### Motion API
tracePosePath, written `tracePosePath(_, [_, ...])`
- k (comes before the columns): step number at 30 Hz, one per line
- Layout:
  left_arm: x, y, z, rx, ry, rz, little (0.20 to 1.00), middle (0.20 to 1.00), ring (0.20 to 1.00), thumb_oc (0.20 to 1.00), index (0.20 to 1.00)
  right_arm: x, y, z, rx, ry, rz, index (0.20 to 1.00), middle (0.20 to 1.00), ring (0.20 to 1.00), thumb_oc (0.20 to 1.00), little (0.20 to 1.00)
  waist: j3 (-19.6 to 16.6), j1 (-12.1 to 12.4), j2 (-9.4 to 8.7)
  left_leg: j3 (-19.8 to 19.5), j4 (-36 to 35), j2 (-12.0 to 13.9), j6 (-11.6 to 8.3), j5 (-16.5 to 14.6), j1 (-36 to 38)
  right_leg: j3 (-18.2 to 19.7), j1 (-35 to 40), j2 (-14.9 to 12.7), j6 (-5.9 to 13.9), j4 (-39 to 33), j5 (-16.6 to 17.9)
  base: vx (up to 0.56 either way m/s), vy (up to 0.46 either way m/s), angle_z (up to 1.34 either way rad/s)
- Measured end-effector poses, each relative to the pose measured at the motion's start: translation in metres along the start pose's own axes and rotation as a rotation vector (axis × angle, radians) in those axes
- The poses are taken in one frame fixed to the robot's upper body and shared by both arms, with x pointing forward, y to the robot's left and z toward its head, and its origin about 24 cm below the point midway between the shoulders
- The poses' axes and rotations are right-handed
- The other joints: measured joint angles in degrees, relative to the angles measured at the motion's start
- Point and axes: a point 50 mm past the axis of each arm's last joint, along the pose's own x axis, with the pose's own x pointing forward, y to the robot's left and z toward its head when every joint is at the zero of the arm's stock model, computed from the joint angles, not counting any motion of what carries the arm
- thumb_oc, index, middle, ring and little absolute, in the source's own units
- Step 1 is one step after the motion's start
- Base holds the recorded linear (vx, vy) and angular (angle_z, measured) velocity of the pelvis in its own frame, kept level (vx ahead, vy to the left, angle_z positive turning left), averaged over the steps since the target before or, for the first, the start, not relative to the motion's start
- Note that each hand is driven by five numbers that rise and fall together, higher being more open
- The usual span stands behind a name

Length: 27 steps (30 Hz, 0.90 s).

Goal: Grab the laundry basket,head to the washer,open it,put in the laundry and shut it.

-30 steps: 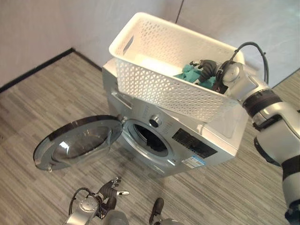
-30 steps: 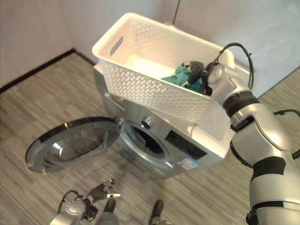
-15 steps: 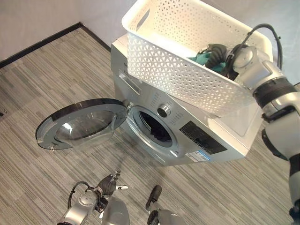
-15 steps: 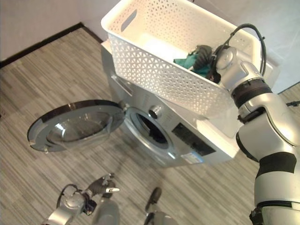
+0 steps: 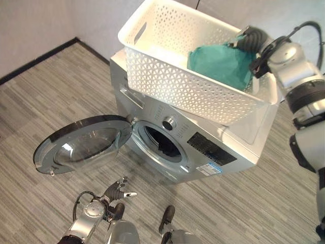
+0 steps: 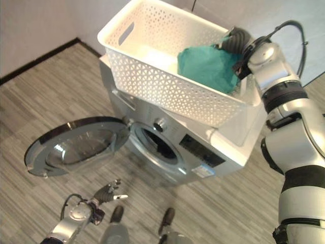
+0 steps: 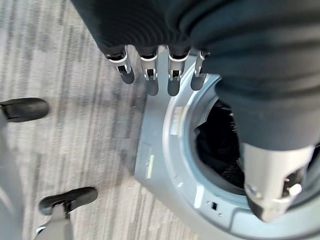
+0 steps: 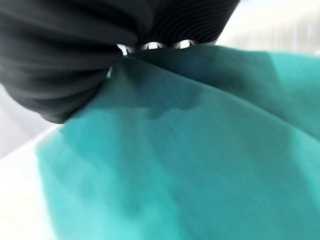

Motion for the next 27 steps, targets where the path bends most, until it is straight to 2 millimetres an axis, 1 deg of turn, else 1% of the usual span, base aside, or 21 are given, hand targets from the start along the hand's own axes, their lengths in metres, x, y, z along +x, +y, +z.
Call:
tracePosePath(2, [-0.001,-0.003,-0.009,-0.016,0.028,0.007,1.000,1.000,1.000,1.000,1.000,-0.001,-0.010,0.012,0.051,-0.053,-0.065,0.200,0.200,0.200,0.200,0.200,-1.8,-0.5,1.34,0.2,-1.2,-0.1,0.26,0.2,2.2,0.1,1.4,-0.1,0.22,0.0,-0.2,0.06,0.078,-0.02])
tracePosePath(4, [0.000,-0.005,-0.012,-0.025,0.037,0.011,1.000,1.000,1.000,1.000,1.000,-0.002,-0.014,0.014,0.059,-0.065,-0.091,0.200,0.200,0.200,0.200,0.200,-3.0,-0.9,1.90,0.2,-1.9,-0.1,0.37,0.2,3.2,0.0,2.1,-0.2,0.43,0.0,-0.3,0.03,0.056,-0.02])
tracePosePath(5, [-0.003,-0.006,-0.018,-0.029,0.054,0.016,1.000,1.000,1.000,1.000,1.000,-0.003,-0.018,0.019,0.077,-0.092,-0.121,0.200,0.200,0.200,0.200,0.200,-4.7,-1.5,2.39,0.3,-3.0,-0.1,0.65,0.4,4.3,0.1,2.8,-0.2,0.67,0.0,-0.6,0.04,0.063,-0.02])
tracePosePath(7, [-0.004,-0.006,-0.021,-0.029,0.061,0.022,1.000,1.000,1.000,1.000,1.000,-0.004,-0.023,0.024,0.099,-0.121,-0.152,0.200,0.200,0.200,0.200,0.200,-5.7,-2.4,2.37,0.5,-3.2,-0.2,0.67,0.4,5.3,0.2,3.5,-0.4,0.83,0.0,-0.7,0.03,0.072,-0.02])
tracePosePath(9, [-0.005,-0.006,-0.023,-0.031,0.066,0.022,1.000,1.000,1.000,1.000,1.000,-0.007,-0.028,0.034,0.139,-0.172,-0.183,0.200,0.200,0.200,0.200,0.200,-6.1,-2.8,2.37,0.6,-3.4,-0.4,0.75,0.5,5.8,0.4,3.8,-0.4,0.89,0.0,-0.8,0.01,0.048,-0.05])
tracePosePath(10, [-0.007,-0.007,-0.027,-0.033,0.076,0.021,1.000,1.000,1.000,1.000,1.000,-0.009,-0.029,0.040,0.154,-0.215,-0.199,0.200,0.200,0.200,0.200,0.200,-7.0,-3.4,2.28,0.9,-3.7,-0.4,0.84,0.5,6.0,0.7,3.7,-0.6,0.97,0.0,-0.8,0.01,0.050,-0.09])
tracePosePath(12, [-0.007,-0.008,-0.027,-0.033,0.078,0.019,1.000,1.000,1.000,1.000,1.000,-0.011,-0.033,0.045,0.153,-0.246,-0.220,0.200,0.200,0.200,0.200,0.200,-7.7,-3.3,2.13,1.6,-3.9,-0.5,0.96,0.6,6.4,1.4,3.8,-0.6,1.01,0.0,-0.9,0.00,0.043,-0.14])
tracePosePath(16, [-0.007,-0.007,-0.027,-0.032,0.075,0.025,1.000,1.000,1.000,1.000,1.000,-0.012,-0.032,0.049,0.148,-0.264,-0.218,0.200,0.200,0.200,0.200,0.200,-9.0,-3.9,1.92,2.1,-4.0,-1.0,1.18,0.7,6.9,1.9,3.8,-1.0,1.25,0.0,-0.7,-0.01,0.043,-0.09])
tracePosePath(20, [-0.009,-0.007,-0.030,-0.034,0.084,0.042,1.000,1.000,1.000,1.000,1.000,-0.010,-0.027,0.053,0.148,-0.278,-0.202,0.200,0.200,0.200,0.200,0.200,-9.0,-4.2,1.98,3.6,-4.5,-1.3,1.49,0.8,7.9,3.4,3.7,-1.2,1.50,0.0,-0.3,-0.02,0.030,-0.15])
tracePosePath(21, [-0.009,-0.007,-0.030,-0.035,0.084,0.044,1.000,1.000,1.000,1.000,1.000,-0.011,-0.026,0.054,0.149,-0.281,-0.204,0.200,0.200,0.200,0.200,0.200,-9.1,-4.7,1.96,3.6,-4.9,-1.4,1.77,1.1,8.1,3.5,3.7,-1.2,1.60,-0.1,-0.2,-0.02,0.022,-0.09])
tracePosePath(24, [-0.010,-0.007,-0.032,-0.036,0.087,0.049,1.000,1.000,1.000,1.000,1.000,-0.011,-0.026,0.056,0.151,-0.290,-0.209,0.200,0.200,0.200,0.200,0.200,-9.1,-5.0,1.96,4.1,-5.1,-1.5,1.80,1.1,8.4,4.2,3.7,-1.2,1.70,-0.1,-0.1,-0.01,0.011,-0.08])
tracePosePath(25, [-0.011,-0.008,-0.033,-0.039,0.090,0.052,1.000,1.000,1.000,1.000,1.000,-0.012,-0.024,0.062,0.148,-0.316,-0.199,0.200,0.200,0.200,0.200,0.200,-9.0,-4.9,1.99,4.8,-5.2,-1.6,1.87,1.0,8.8,4.7,3.6,-1.2,1.72,0.0,0.0,-0.03,0.018,-0.18])
tracePosePath(27, [-0.011,-0.008,-0.033,-0.043,0.086,0.054,1.000,1.000,1.000,1.000,1.000,-0.014,-0.023,0.069,0.146,-0.350,-0.193,0.200,0.200,0.200,0.200,0.200,-9.0,-5.3,1.99,4.9,-5.3,-1.6,1.88,1.0,8.9,4.7,3.6,-1.2,1.77,0.0,0.0,-0.01,0.008,-0.07])
